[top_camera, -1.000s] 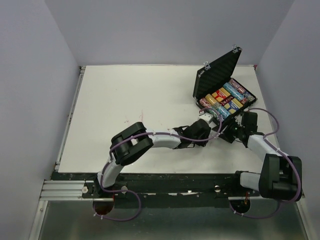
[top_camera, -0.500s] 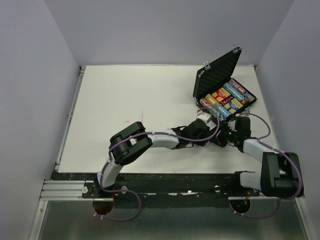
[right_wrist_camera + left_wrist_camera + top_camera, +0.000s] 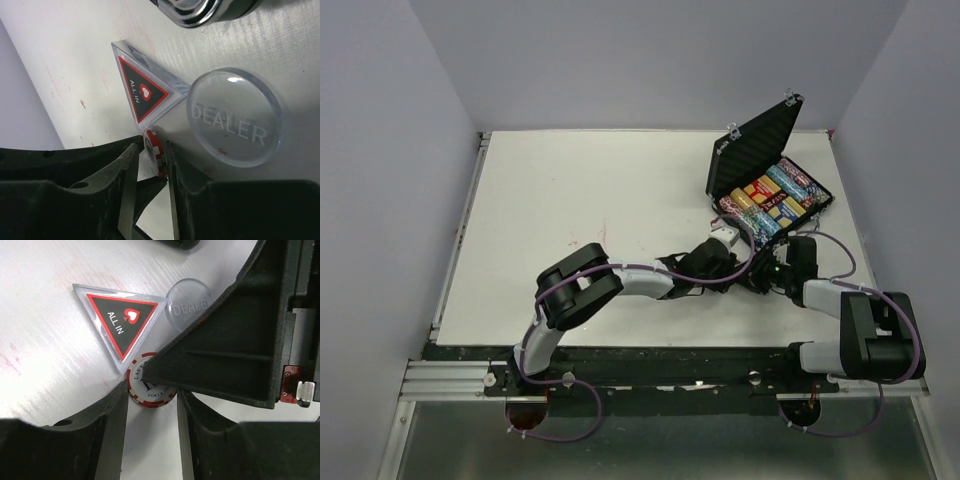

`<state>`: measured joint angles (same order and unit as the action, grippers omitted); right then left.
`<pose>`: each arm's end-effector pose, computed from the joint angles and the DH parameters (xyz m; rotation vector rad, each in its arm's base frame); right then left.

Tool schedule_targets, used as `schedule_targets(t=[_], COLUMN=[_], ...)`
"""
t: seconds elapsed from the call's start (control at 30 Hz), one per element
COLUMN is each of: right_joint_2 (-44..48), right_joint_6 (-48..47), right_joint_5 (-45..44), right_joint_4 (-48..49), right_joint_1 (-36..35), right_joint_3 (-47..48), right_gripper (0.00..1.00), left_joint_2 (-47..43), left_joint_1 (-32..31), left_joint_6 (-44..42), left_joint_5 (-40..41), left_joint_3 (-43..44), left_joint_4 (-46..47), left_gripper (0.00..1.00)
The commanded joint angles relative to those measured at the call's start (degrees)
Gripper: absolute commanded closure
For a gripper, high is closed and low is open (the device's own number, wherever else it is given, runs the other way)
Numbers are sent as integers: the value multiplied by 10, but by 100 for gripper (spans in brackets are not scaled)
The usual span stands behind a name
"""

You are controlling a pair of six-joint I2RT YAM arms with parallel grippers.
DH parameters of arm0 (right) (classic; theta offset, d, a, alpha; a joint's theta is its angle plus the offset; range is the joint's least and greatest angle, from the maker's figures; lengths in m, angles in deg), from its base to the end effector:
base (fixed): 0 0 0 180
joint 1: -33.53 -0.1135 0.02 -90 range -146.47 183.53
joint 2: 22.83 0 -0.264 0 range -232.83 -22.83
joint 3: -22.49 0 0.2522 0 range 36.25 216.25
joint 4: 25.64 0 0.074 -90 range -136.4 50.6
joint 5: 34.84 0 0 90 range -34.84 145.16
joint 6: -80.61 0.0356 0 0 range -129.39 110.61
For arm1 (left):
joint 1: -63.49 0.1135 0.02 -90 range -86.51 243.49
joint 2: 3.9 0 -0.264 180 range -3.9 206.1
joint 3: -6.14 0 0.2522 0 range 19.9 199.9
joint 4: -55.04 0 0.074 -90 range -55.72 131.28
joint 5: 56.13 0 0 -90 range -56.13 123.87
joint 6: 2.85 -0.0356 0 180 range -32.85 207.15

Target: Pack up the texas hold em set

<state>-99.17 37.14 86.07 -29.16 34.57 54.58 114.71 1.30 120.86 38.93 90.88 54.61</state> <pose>0.2089 0.0145 0.1166 0.7583 2.3775 1.0032 0.2110 -0.3932 0.1430 0.5131 2.2400 -0.8333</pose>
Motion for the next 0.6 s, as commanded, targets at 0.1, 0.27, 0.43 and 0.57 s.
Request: schedule_targets(t=[0.1, 0.27, 0.43, 0.57], right_joint_2=[-36, -29, -7, 16], right_joint_6=[-12, -20, -26, -29], right_joint_5=[-17, -23, -33, -39], right_joint_4=[7, 5, -6, -14], right_joint_1=[-9, -9, -9, -9], right_joint_3=[-22, -23, -24, -23], right_gripper=[74, 88, 99, 99], left_joint_2=[4, 1, -5, -12], left_joint_1=[4, 5, 4, 5], left_joint_6=[-2, -2, -2, -2], left_joint_5=[-24, -23, -23, -17], left_joint_3=[-24, -30, -38, -51], left_joint_4=[-37, -31, -23, -14], left_gripper=[62, 62, 55, 38])
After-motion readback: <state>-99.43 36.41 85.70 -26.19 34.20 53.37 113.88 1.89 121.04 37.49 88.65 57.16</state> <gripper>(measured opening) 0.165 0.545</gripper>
